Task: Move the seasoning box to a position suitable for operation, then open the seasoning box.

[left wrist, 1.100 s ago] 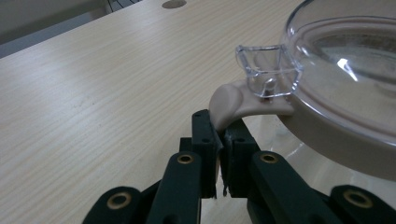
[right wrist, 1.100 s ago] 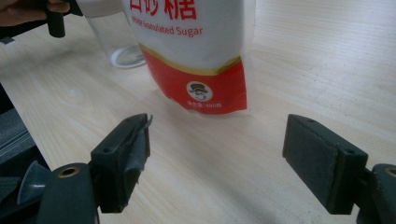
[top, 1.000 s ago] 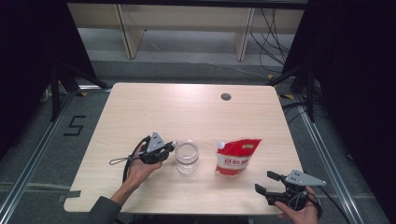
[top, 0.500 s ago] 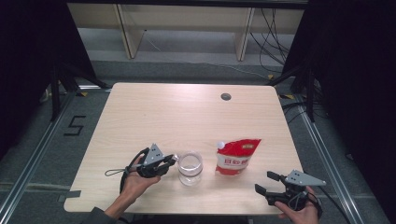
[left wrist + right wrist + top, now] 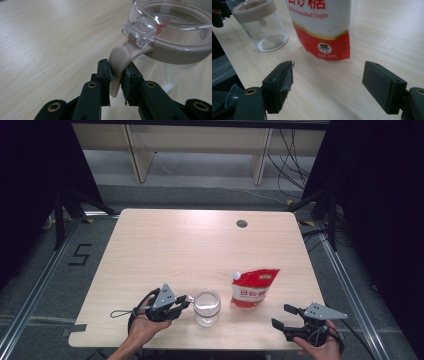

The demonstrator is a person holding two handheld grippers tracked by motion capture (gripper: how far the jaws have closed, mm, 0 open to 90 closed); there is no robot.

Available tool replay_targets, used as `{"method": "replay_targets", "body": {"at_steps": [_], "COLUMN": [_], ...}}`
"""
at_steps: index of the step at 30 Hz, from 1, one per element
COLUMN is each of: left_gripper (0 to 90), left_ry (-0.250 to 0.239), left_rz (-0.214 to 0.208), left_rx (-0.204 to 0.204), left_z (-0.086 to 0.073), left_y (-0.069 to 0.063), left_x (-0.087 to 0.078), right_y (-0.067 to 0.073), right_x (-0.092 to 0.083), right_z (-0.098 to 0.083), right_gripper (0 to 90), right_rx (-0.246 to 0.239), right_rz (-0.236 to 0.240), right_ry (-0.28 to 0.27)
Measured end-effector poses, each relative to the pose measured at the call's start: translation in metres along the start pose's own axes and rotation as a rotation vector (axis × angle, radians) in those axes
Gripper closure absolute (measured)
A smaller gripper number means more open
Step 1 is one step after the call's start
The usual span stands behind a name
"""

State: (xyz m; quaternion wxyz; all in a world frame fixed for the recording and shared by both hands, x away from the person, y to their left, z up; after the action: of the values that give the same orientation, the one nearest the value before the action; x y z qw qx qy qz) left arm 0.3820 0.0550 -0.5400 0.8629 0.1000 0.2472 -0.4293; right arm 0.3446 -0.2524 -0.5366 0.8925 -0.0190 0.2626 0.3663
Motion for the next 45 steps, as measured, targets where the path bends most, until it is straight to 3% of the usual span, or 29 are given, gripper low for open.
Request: {"method": "replay_targets", "body": {"at_steps": [1, 3, 5, 6, 7, 12, 14, 17, 19, 22, 23, 24, 25, 29, 30, 31, 39, 41, 42, 43, 44, 45], "left_gripper": [76.5, 76.0, 75.8, 75.7, 75.6, 72.9, 64.1, 55.6, 52.9, 49.4, 48.4, 47.6, 46.7, 41.5, 41.5, 40.7, 44.1, 50.3, 53.2, 59.4, 62.5, 62.5], "left_ry": [0.007, 0.014, 0.014, -0.005, 0.006, -0.002, -0.015, -0.009, -0.009, -0.013, -0.012, -0.016, -0.018, -0.014, -0.002, -0.014, -0.041, -0.054, -0.055, -0.068, -0.068, -0.066], "left_rz": [-0.002, -0.006, -0.007, -0.013, -0.012, -0.033, -0.046, -0.044, -0.039, -0.042, -0.042, -0.046, -0.046, -0.057, -0.053, -0.055, -0.069, -0.073, -0.081, -0.085, -0.085, -0.083], "left_rx": [0.019, 0.012, -0.002, -0.007, -0.010, -0.022, -0.035, -0.011, 0.013, -0.008, -0.002, -0.016, -0.017, -0.011, 0.005, 0.005, -0.037, -0.028, -0.007, -0.033, -0.033, -0.009], "left_z": [0.000, -0.001, -0.002, -0.001, -0.002, -0.002, 0.001, 0.003, 0.003, 0.004, 0.004, 0.005, 0.006, 0.009, 0.010, 0.015, 0.026, 0.029, 0.030, 0.032, 0.032, 0.033], "left_y": [-0.001, -0.004, -0.006, -0.007, -0.006, -0.007, -0.009, -0.010, -0.010, -0.012, -0.011, -0.012, -0.013, -0.013, -0.011, -0.009, -0.008, -0.010, -0.009, -0.013, -0.013, -0.013], "left_x": [-0.001, -0.002, -0.002, -0.001, -0.003, -0.006, -0.008, -0.013, -0.016, -0.020, -0.021, -0.023, -0.024, -0.029, -0.032, -0.036, -0.046, -0.049, -0.050, -0.051, -0.051, -0.051], "right_y": [0.000, 0.007, 0.007, 0.007, 0.006, 0.007, 0.006, 0.005, 0.006, 0.007, 0.012, 0.012, 0.010, 0.011, 0.007, 0.008, 0.008, 0.011, 0.008, 0.009, 0.009, 0.009], "right_x": [0.000, 0.000, 0.001, 0.002, 0.002, 0.002, 0.003, 0.003, 0.003, 0.003, 0.002, 0.001, 0.003, 0.004, 0.004, 0.004, 0.005, 0.004, 0.006, 0.006, 0.006, 0.006], "right_z": [0.000, -0.001, -0.001, 0.001, 0.002, 0.000, 0.001, 0.001, 0.000, 0.000, -0.001, -0.003, -0.001, 0.000, 0.000, -0.001, -0.001, -0.002, -0.001, -0.001, -0.001, -0.001], "right_gripper": [25.6, 26.6, 26.7, 26.9, 26.9, 26.9, 26.9, 26.8, 26.8, 26.9, 26.9, 26.8, 26.9, 26.9, 26.9, 26.8, 27.0, 27.0, 27.0, 27.1, 27.1, 27.3], "right_rx": [-0.013, 0.005, -0.007, -0.034, -0.047, -0.036, -0.053, -0.055, -0.057, -0.057, -0.009, 0.006, -0.020, -0.015, -0.051, -0.038, -0.041, -0.019, -0.050, -0.052, -0.052, -0.052], "right_rz": [0.000, 0.015, 0.015, 0.015, 0.016, 0.019, 0.015, 0.013, 0.016, 0.018, 0.032, 0.026, 0.024, 0.031, 0.020, 0.022, 0.024, 0.027, 0.023, 0.026, 0.026, 0.025], "right_ry": [0.002, 0.020, 0.015, 0.001, -0.003, 0.010, 0.002, 0.004, 0.010, 0.014, 0.030, 0.042, 0.028, 0.017, 0.009, 0.019, 0.025, 0.033, 0.020, 0.022, 0.022, 0.024]}}
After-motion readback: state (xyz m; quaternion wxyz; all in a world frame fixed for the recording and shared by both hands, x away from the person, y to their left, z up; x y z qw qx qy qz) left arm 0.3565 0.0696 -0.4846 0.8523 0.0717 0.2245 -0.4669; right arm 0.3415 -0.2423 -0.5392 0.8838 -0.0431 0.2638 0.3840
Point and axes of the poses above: each handheld gripper's, and its own axes: x roughly forward along the jaws, z roughly out of its top, y roughly to its left, the point moved 10 cm from there along x, roughly forward along the jaws, and after that the axes turned 2 degrees about -z, right-handed, at the moved point
